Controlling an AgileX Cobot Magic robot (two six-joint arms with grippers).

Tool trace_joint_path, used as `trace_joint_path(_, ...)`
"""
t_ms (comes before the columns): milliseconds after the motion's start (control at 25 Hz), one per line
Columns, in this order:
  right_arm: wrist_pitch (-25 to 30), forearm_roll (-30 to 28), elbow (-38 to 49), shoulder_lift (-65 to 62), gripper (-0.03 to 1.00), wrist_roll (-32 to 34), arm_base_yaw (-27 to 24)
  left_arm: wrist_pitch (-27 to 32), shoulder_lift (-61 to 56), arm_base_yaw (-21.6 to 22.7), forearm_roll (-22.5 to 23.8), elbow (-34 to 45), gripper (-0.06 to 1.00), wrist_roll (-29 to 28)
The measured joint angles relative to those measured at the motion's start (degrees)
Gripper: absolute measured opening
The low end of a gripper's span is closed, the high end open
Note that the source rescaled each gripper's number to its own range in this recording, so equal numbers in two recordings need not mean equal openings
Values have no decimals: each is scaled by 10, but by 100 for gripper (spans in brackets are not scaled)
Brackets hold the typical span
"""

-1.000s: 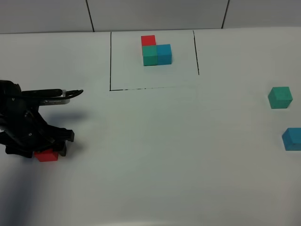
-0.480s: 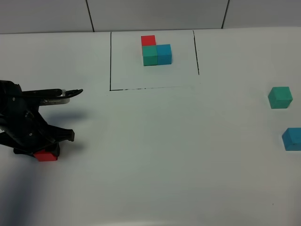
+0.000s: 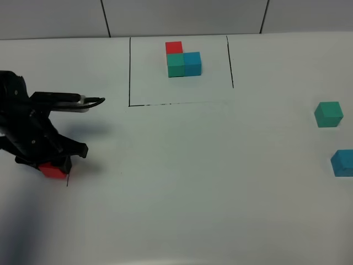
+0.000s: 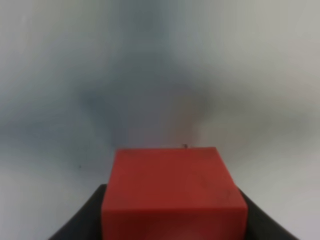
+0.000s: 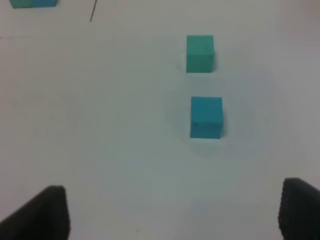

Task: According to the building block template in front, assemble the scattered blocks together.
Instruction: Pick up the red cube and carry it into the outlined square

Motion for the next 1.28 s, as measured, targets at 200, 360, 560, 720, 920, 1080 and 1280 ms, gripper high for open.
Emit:
trace_joint_path(200,0,0,0,0,81,0,0,44,1,-33,-35,-63,0,128)
trace_joint_path(360,0,0,0,0,81,0,0,67,17,-75,-36,-129,0,171)
trace_joint_path(560,0,0,0,0,81,0,0,120,83,-128,-30,-236,0,209)
trace_joint_path(720,0,0,0,0,81,0,0,170,149,-163,-9,-344,0,227)
trace_joint_path(920,0,0,0,0,81,0,0,230,241,-197,-6,-485,0,282)
trace_joint_path(1080,0,0,0,0,81,0,0,269,312,-219,-5,-588,0,327)
trace_joint_path(1280,0,0,0,0,81,0,0,284,388,-237,-2,-706,0,359)
